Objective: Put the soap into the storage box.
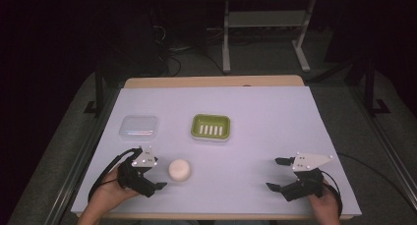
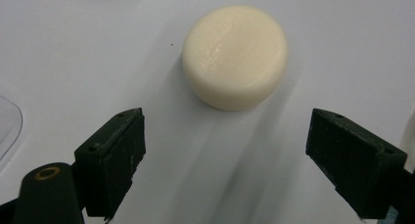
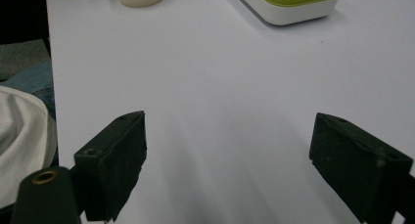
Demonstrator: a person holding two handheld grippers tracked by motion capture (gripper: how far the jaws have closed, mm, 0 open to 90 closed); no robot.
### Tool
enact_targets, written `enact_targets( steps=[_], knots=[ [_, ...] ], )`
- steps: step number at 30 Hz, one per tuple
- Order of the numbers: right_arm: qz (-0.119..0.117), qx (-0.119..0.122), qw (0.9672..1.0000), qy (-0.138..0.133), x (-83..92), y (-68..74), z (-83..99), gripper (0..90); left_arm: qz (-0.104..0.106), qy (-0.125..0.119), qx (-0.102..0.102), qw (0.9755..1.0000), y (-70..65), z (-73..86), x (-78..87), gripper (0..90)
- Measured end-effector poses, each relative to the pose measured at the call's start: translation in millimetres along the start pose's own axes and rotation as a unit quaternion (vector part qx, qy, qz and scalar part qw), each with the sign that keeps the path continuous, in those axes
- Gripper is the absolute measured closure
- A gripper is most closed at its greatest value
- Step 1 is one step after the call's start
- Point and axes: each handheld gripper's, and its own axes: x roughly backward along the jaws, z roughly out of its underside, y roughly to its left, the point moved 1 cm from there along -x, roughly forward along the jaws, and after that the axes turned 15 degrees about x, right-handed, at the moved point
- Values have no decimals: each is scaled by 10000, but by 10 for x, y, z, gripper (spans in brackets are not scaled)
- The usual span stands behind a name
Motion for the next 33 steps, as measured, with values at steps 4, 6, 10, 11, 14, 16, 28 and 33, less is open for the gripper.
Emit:
enact_targets(
  steps=[4, 6, 10, 11, 14, 16, 28, 33],
  knots=[
    [-9, 9, 10000, 11, -7, 3, -6, 131, 16, 47, -36, 10000, -18, -35, -24, 145],
    [-6, 6, 10000, 12, -8, 4, -7, 131, 17, 90, -74, 9999, -18, -52, -36, 146],
    [2, -3, 10000, 7, -6, 3, -5, 131, 39, 140, -102, 9998, -30, -82, -53, 152],
    [1, -8, 10000, 5, -6, 3, -5, 131, 19, 124, -133, 9998, -30, -90, -59, 152],
    [-8, 14, 10000, 7, -7, 2, -6, 131, 37, 158, -116, 9998, -34, -107, -66, 152],
    [-8, 18, 10000, 7, -10, 1, -7, 131, 41, 182, -142, 9997, -35, -119, -73, 152],
    [-6, 27, 10000, -21, -6, -2, -14, 131, 56, 304, -271, 9992, -65, -212, -127, 152],
    [-4, 23, 10000, -13, -3, -3, -12, 131, 89, 336, -287, 9990, -78, -238, -160, 155]
  ],
)
